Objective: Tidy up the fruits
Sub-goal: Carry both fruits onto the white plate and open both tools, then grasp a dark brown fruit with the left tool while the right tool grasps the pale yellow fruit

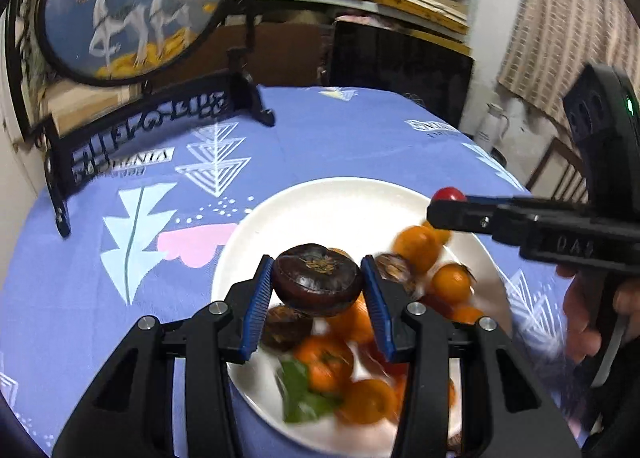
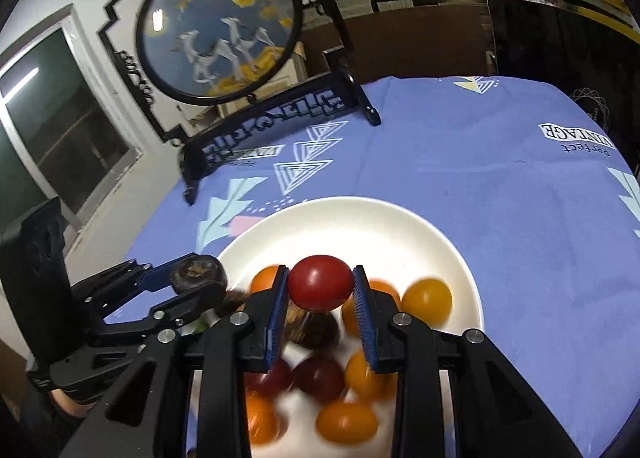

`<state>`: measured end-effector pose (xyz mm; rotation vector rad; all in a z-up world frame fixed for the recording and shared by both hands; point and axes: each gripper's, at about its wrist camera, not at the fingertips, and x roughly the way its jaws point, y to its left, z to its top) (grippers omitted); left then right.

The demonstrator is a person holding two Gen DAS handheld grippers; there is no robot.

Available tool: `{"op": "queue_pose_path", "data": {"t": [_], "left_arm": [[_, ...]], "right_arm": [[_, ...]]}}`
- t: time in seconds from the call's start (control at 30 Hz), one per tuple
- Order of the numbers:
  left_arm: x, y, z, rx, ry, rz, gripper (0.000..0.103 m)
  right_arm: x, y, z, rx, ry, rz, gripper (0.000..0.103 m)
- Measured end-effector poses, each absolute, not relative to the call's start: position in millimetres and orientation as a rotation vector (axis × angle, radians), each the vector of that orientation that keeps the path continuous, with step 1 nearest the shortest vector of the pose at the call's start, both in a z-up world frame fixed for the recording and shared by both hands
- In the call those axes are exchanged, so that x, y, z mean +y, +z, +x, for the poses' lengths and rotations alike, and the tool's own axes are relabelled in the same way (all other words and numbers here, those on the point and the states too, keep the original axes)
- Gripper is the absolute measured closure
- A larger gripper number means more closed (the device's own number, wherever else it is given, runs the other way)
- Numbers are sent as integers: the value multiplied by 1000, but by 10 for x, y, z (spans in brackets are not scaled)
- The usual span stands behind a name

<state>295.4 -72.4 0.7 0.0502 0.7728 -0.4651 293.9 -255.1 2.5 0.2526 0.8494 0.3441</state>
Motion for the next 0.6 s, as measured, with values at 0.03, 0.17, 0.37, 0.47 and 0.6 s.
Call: {"op": "queue_pose_path", "data": {"t": [0.03, 0.17, 0.37, 0.47, 0.6], "left_arm": [[-695, -19, 3021, 784, -464, 29, 59], [-546, -58, 3107, 790, -427, -54, 38], [-536, 58, 2731, 774, -474, -43, 33], [-603, 60, 2282, 754, -524, 47, 30], [-647, -91, 1622, 755, -593, 176, 30]], "right_arm": [[-2538, 5, 2991, 851, 345, 256, 70], [-2538, 38, 3016, 816, 341, 253, 64], [-2579, 132, 2619, 793, 353, 228, 63], [-2645, 140, 2206, 782, 374, 233, 61], [-2768, 54, 1727, 788, 389, 271, 58]]}}
